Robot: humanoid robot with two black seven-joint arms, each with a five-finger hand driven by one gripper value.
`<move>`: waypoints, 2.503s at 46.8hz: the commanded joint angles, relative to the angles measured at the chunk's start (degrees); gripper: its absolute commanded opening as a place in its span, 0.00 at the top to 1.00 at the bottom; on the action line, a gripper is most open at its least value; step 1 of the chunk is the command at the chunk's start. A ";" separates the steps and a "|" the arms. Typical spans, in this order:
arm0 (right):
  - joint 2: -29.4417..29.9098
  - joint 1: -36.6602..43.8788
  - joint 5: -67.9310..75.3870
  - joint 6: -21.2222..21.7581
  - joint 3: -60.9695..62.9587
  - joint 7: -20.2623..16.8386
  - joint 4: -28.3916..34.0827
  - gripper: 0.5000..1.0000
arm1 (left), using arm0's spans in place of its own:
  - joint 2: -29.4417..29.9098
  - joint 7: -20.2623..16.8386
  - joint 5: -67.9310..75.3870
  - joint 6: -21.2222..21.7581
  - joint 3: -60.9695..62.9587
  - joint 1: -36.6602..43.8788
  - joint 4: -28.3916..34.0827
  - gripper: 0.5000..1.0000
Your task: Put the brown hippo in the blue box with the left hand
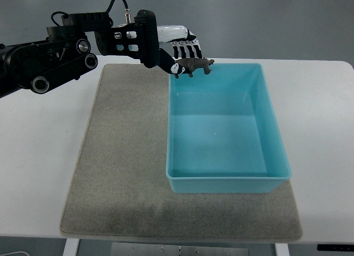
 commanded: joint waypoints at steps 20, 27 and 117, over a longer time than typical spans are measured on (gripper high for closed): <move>0.00 0.00 0.00 0.00 0.00 0.00 0.00 0.13 | -3.79 0.00 -0.03 0.06 0.30 2.71 0.62 1.00; 0.00 0.00 0.00 0.00 0.00 0.00 0.00 0.13 | -3.97 0.00 -0.12 -0.02 0.47 3.23 0.71 1.00; 0.00 0.00 0.00 0.00 0.00 0.00 0.00 0.13 | -6.08 -0.97 -18.56 15.00 -4.10 4.99 27.86 0.07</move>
